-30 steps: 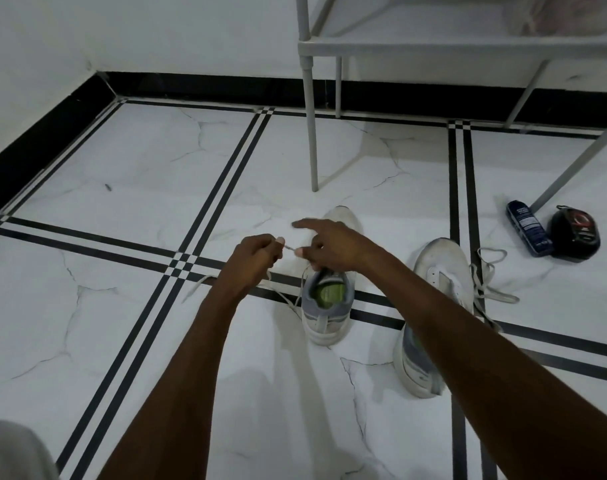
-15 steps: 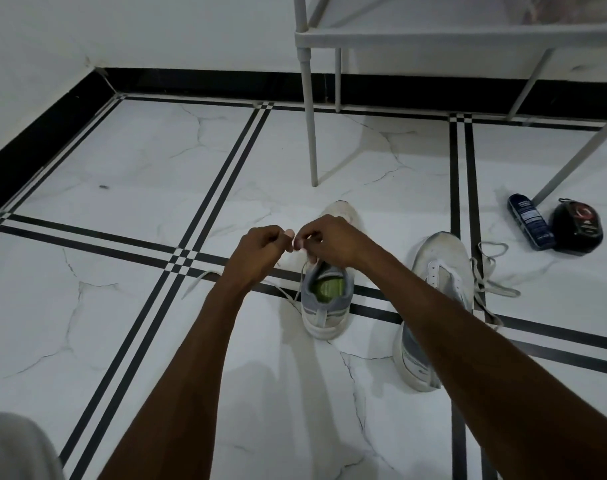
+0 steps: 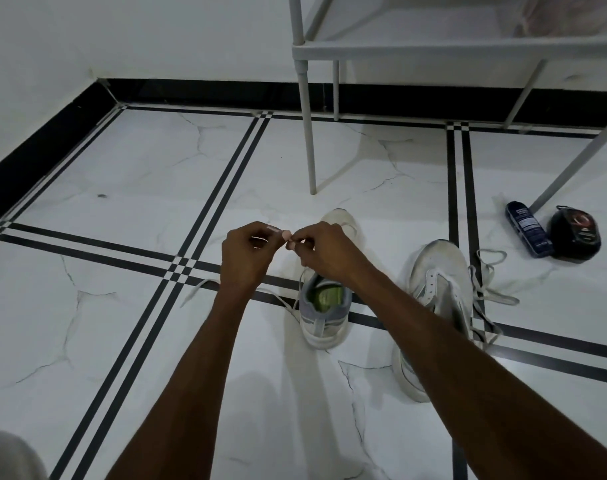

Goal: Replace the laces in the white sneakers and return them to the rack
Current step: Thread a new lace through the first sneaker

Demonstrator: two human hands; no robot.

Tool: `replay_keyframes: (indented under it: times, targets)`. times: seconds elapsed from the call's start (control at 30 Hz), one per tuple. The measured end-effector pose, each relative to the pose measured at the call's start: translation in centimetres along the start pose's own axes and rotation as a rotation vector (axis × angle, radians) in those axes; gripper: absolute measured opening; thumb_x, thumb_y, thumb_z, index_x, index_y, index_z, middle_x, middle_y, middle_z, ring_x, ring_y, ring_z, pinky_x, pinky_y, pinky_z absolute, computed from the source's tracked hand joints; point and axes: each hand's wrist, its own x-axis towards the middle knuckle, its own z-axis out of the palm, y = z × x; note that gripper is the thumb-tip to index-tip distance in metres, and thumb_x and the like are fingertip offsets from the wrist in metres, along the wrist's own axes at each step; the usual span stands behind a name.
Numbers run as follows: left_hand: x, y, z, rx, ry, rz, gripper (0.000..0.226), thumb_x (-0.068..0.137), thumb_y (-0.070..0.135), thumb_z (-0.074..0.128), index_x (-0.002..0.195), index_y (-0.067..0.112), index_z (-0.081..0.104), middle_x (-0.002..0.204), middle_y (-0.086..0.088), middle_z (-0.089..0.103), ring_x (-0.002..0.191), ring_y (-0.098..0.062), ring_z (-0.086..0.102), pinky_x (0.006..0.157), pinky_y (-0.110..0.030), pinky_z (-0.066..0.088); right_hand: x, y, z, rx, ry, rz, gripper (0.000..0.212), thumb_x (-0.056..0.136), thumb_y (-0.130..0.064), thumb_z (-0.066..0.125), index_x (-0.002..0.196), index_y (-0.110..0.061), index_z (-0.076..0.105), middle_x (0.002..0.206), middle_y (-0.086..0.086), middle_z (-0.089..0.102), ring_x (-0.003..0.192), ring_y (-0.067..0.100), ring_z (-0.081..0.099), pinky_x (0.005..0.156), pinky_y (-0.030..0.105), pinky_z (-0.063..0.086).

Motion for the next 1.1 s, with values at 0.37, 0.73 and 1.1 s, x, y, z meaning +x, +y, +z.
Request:
replay_keyframes:
  times: [0.37, 0.73, 1.1]
  targets:
    - [-1.1, 1.0, 2.0, -0.238, -0.103, -0.079, 0.020, 0.086, 0.022, 0.080, 0.093, 0.006, 0.071, 0.078, -0.006, 0.078, 0.076, -0.013, 0.073, 0.069, -0.017, 0.051, -4.2, 3.3, -2.3, -0.064, 0.254, 0.184, 0.032, 0.078, -0.028, 0.078, 0.105, -0.016, 0.066, 0.104, 0.002, 0.060, 0.091, 0.015, 0.059, 0.081, 0.029, 0.050]
    - [-1.9, -0.8, 5.2, 0.190, -0.270, 0.137, 0.009, 0.089, 0.026, 0.075, 0.090, 0.018, 0.080, 0.085, 0.007, 0.077, 0.078, -0.003, 0.069, 0.073, -0.021, 0.052, -6.1, 4.3, -0.6, -0.142, 0.292, 0.198, 0.011, 0.086, -0.016, 0.068, 0.089, -0.011, 0.077, 0.089, 0.006, 0.076, 0.083, 0.022, 0.070, 0.079, 0.034, 0.057]
    - [-3.4, -0.7, 7.3, 0.438, -0.094, 0.242, 0.008, 0.083, 0.029, 0.075, 0.087, 0.023, 0.078, 0.100, 0.002, 0.063, 0.100, -0.022, 0.046, 0.081, -0.036, 0.040, -6.1, 6.1, -2.5, 0.655, 0.151, 0.533, 0.011, 0.091, -0.006, 0.068, 0.096, -0.001, 0.076, 0.096, 0.018, 0.074, 0.085, 0.024, 0.071, 0.079, 0.033, 0.062]
